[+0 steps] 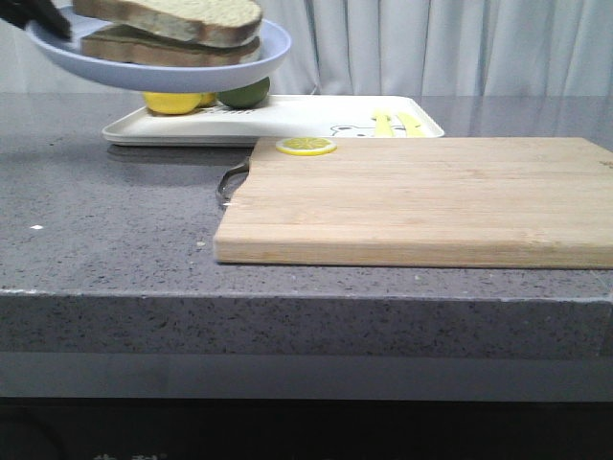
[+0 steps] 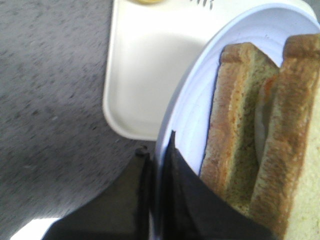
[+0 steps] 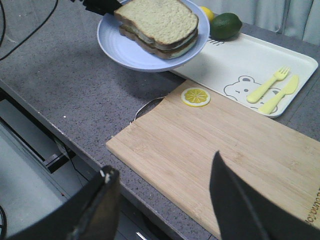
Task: Place bread and move sandwich to tray
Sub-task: 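Grip the plate rim with the left gripper and lift it, then lower the plate onto the white tray and release the left gripper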
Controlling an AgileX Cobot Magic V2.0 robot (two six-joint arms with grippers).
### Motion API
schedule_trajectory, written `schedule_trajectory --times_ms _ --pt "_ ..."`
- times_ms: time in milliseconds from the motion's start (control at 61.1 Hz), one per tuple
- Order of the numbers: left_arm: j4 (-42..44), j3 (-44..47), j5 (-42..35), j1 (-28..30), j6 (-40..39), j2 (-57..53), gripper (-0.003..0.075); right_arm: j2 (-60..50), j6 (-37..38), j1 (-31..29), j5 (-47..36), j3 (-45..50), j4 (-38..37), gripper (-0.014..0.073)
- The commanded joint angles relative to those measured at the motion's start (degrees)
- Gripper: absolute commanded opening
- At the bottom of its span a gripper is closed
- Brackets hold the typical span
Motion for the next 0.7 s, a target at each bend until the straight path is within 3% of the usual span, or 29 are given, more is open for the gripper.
schedule_trajectory --times_ms 0,360,688 --pt "-4.90 -6.76 -1.83 -1.55 -4.45 0.76 -0.0020 0.19 -0.20 -0.33 -4.37 -1.24 0.71 0.0424" --pt "-5.00 -18.98 -0.53 -3.00 -20.04 13.52 -0.0020 0.19 -0.20 -0.33 -4.37 -1.24 0.71 0.0424" --pt "-4.43 -19.40 0.24 -3.67 -20.23 16.46 -0.0019 0.19 -0.20 -0.33 -4.31 -1.24 0.70 0.0424"
